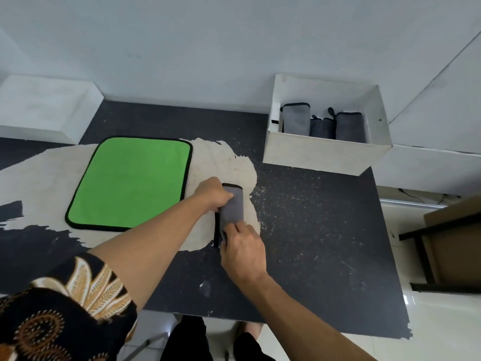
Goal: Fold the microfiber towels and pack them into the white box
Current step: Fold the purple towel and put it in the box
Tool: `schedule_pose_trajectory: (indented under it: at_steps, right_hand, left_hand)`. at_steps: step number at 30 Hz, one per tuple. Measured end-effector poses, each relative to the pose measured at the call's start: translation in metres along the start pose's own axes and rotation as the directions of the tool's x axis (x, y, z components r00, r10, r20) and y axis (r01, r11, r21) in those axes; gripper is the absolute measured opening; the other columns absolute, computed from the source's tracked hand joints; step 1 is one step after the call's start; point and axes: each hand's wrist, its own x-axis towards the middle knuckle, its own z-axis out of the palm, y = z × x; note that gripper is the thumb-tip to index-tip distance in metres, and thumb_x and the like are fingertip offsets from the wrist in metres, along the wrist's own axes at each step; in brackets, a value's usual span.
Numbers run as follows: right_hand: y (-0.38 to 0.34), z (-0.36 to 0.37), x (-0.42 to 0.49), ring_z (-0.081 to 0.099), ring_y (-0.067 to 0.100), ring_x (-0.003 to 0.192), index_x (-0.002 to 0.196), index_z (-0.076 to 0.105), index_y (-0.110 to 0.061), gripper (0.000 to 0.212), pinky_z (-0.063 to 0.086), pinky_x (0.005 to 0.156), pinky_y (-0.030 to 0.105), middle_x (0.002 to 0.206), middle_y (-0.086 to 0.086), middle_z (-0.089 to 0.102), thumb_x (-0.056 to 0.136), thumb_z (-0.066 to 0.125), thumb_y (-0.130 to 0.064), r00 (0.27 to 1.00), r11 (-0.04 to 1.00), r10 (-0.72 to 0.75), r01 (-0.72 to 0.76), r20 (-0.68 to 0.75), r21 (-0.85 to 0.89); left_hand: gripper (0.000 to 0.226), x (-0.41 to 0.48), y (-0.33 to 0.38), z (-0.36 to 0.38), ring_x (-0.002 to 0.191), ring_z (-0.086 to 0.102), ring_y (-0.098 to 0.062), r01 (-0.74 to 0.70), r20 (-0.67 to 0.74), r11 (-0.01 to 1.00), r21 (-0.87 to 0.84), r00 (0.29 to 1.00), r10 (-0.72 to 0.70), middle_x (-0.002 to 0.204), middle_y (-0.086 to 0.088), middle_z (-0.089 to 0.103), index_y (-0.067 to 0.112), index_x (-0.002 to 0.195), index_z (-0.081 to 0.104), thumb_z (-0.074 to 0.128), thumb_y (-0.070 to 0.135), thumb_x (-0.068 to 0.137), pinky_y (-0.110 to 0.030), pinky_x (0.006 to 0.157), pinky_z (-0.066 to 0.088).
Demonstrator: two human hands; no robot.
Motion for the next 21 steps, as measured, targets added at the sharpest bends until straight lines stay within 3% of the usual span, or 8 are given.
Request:
schedule_pose_trajectory:
  at_steps: [7,10,13,16,19,21]
  right_hand:
    - [0.003,0.021,-0.004,0.058,0.023,0.080,0.093,0.068,-0.015,0.012,0.049,0.067,0.033,0.091,0.005,0.060,0.082,0.067,-0.014,0.987,0.992,-0.097,0.106,0.127,-0.062]
    - [0.008,0.027,-0.006,0.053,0.027,0.096,0.112,0.063,-0.013,0.025,0.048,0.080,0.037,0.109,0.008,0.054,0.089,0.055,-0.015,0.965,0.988,-0.134,0.148,0.224,-0.048]
    - [0.009,0.023,-0.003,0.054,0.028,0.094,0.114,0.063,-0.014,0.030,0.047,0.079,0.037,0.108,0.007,0.054,0.085,0.055,-0.013,0.939,0.974,-0.208,0.224,0.274,-0.032]
    - [0.015,0.012,0.006,0.058,0.028,0.084,0.099,0.068,-0.013,0.025,0.050,0.072,0.038,0.094,0.006,0.061,0.082,0.052,-0.004,0.980,0.989,-0.093,0.071,0.175,0.130]
    - [0.030,0.007,0.019,0.056,0.027,0.084,0.104,0.065,-0.011,0.020,0.046,0.068,0.036,0.096,0.005,0.057,0.090,0.050,-0.006,0.996,0.976,0.088,-0.087,0.007,0.200]
    - [0.036,0.008,0.025,0.055,0.027,0.089,0.119,0.058,-0.014,0.026,0.048,0.072,0.038,0.109,0.004,0.050,0.093,0.055,-0.015,0.992,0.990,0.044,-0.060,0.115,0.132]
  left_hand:
    - [0.036,0.006,-0.024,-0.001,0.102,0.064,-0.036,-0.044,-0.009,0.996,0.079,0.999,0.045,0.110,-0.020,0.067,-0.001,0.110,0.065,0.063,0.030,0.092,-0.041,0.086,0.056]
    - [0.036,0.007,-0.028,0.002,0.104,0.062,-0.034,-0.068,-0.061,0.986,0.149,0.995,0.078,0.110,-0.016,0.067,0.002,0.107,0.065,0.064,0.034,0.092,-0.032,0.077,0.049]
    - [0.028,0.006,-0.032,0.005,0.103,0.060,-0.034,-0.148,-0.091,0.966,0.214,0.981,0.170,0.107,-0.014,0.067,0.006,0.100,0.062,0.062,0.033,0.093,-0.033,0.074,0.043]
    - [0.021,0.005,-0.040,0.009,0.096,0.061,-0.033,-0.220,-0.151,0.951,0.219,0.955,0.256,0.098,-0.013,0.068,0.011,0.095,0.062,0.063,0.032,0.092,-0.032,0.068,0.038]
    - [0.022,0.004,-0.044,0.012,0.091,0.062,-0.031,-0.244,-0.180,0.952,0.185,0.944,0.277,0.097,-0.011,0.068,0.012,0.098,0.062,0.064,0.033,0.092,-0.030,0.066,0.035]
    - [0.023,0.004,-0.045,0.013,0.090,0.062,-0.030,-0.232,-0.190,0.962,0.145,0.947,0.257,0.098,-0.010,0.068,0.013,0.100,0.060,0.064,0.034,0.092,-0.029,0.065,0.035]
